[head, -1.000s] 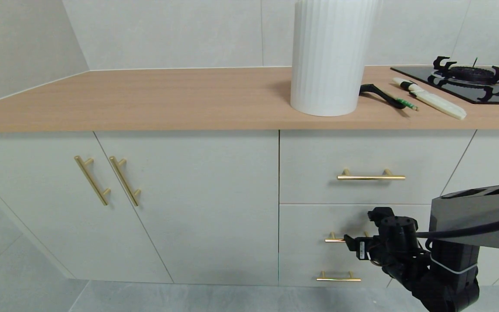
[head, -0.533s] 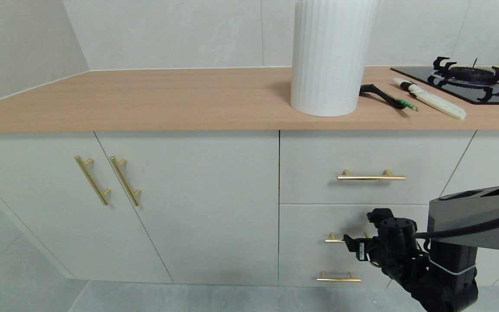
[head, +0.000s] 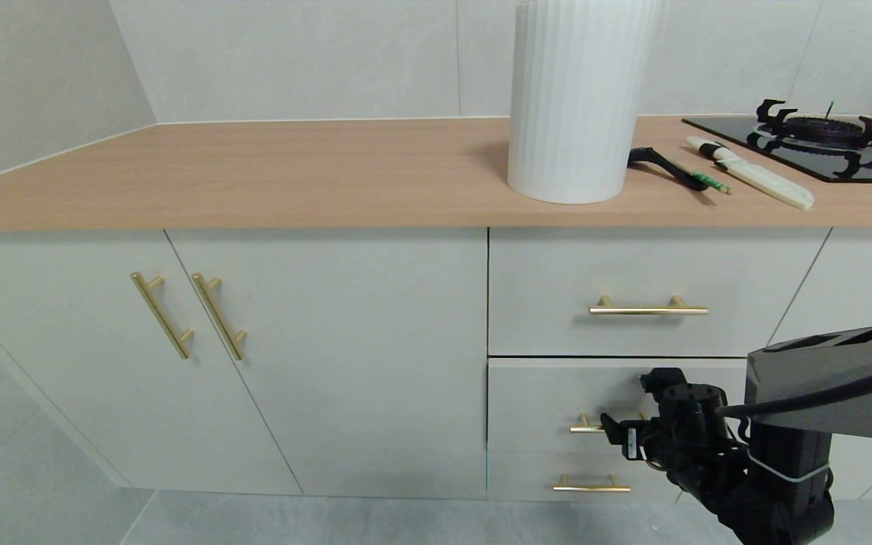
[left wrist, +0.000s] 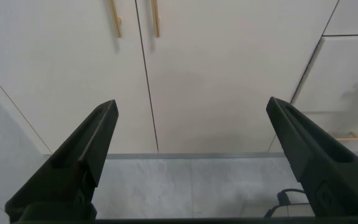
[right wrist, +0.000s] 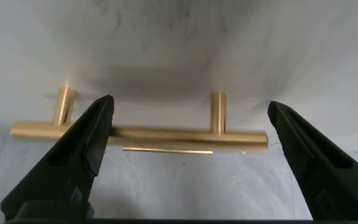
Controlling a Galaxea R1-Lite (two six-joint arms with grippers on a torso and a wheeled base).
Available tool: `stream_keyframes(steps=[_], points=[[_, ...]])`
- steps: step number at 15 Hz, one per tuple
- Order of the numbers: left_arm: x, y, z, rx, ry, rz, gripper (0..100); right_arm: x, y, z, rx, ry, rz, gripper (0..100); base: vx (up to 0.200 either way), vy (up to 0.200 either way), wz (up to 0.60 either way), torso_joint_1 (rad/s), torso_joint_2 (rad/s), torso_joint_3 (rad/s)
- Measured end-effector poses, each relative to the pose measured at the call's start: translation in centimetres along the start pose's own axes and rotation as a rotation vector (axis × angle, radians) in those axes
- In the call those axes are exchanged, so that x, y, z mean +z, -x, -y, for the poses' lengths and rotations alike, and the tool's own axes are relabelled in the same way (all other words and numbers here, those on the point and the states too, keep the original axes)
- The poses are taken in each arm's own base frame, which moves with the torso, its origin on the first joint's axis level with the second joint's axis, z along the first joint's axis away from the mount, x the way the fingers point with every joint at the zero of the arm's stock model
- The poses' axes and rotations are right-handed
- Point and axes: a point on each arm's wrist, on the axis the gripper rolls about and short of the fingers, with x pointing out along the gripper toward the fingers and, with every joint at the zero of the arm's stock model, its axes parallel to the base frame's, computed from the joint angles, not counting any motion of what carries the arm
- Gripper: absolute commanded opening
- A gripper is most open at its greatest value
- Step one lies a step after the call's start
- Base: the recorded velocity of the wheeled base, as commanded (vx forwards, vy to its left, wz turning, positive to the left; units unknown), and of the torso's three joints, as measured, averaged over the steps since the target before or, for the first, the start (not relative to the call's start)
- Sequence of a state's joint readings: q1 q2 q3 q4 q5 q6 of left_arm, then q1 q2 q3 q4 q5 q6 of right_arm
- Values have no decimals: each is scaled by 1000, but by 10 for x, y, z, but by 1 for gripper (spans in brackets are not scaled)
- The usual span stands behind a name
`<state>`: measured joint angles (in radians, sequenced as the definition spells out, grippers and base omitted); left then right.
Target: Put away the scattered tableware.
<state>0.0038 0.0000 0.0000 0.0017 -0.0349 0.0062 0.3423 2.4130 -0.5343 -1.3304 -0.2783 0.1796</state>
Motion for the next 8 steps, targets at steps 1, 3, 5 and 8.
stream_keyframes(steps=[1,3,5,8], points=[[0,0,0,0,0,0,100,0,0,0,0,0,-1,100,0,0,0,0,0,0],[0,0,0,0,0,0,100,-2,1,0,0,3,-5,100,0,0,0,0,0,0],[0,0,0,0,0,0,100,-2,3,1,1,6,-10,100,0,0,0,0,0,0],[0,0,0,0,0,0,100,-4,12,3,-3,35,-60,100,0,0,0,0,0,0]])
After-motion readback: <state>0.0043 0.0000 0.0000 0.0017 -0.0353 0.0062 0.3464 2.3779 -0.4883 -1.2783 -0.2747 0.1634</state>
